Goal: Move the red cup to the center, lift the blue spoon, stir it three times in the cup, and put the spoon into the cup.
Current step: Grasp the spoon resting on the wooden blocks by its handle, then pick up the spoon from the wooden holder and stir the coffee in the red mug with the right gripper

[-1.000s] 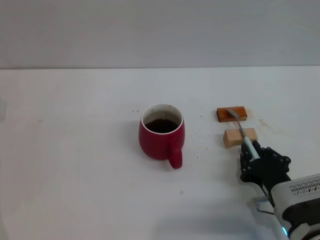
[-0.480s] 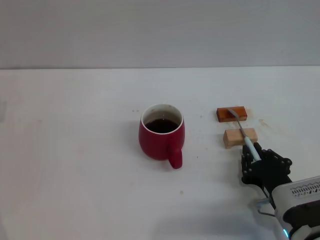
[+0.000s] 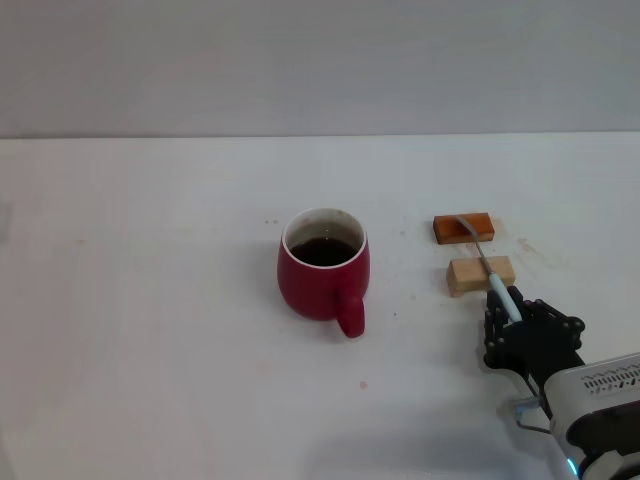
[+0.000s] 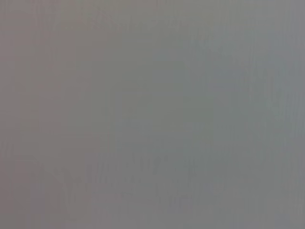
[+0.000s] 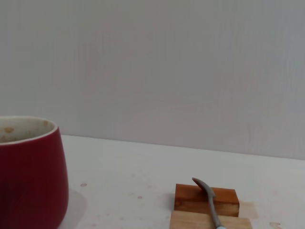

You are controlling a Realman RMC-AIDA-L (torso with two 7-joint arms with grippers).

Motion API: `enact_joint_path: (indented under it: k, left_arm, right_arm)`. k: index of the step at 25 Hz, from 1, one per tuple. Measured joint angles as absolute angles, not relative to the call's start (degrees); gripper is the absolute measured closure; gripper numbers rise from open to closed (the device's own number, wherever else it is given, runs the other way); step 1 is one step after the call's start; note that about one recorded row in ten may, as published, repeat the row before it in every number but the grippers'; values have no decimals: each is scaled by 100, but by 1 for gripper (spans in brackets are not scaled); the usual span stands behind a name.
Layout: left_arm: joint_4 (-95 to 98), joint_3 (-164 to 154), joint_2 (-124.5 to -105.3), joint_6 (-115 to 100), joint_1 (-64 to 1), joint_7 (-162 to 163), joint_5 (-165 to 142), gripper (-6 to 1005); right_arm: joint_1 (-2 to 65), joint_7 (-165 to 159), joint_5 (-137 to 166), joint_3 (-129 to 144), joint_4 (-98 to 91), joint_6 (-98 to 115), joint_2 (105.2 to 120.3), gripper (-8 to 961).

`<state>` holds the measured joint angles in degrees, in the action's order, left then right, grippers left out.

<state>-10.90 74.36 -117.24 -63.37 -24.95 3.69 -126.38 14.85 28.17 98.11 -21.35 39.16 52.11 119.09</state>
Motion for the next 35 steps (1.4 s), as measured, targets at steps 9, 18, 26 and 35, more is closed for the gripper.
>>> enact_joint_path:
  k: [9,18,26,35]
  left_arm:
    - [-1099,7436,-11725,-6356,-2479,369,-12639,135]
    - [-1099,7436,-11725,-6363,-2478,369,-12639,135]
    - [-1099,7436,-11730,-6377,-2478,369,-12639,135]
    - [-1081,7436,-11741,-6401,-2479,369,-12639,135]
  right_arm:
    - [1485,2820,9814,-2136,3910,5212,11909,784]
    - [1503,2825,9817,-2136,3901,5212,11906,796]
    - [1531,2837,9832,-2135,3902,5172,11900,807]
    - [1539,2839,9848,-2130,3889,5132,11900,818]
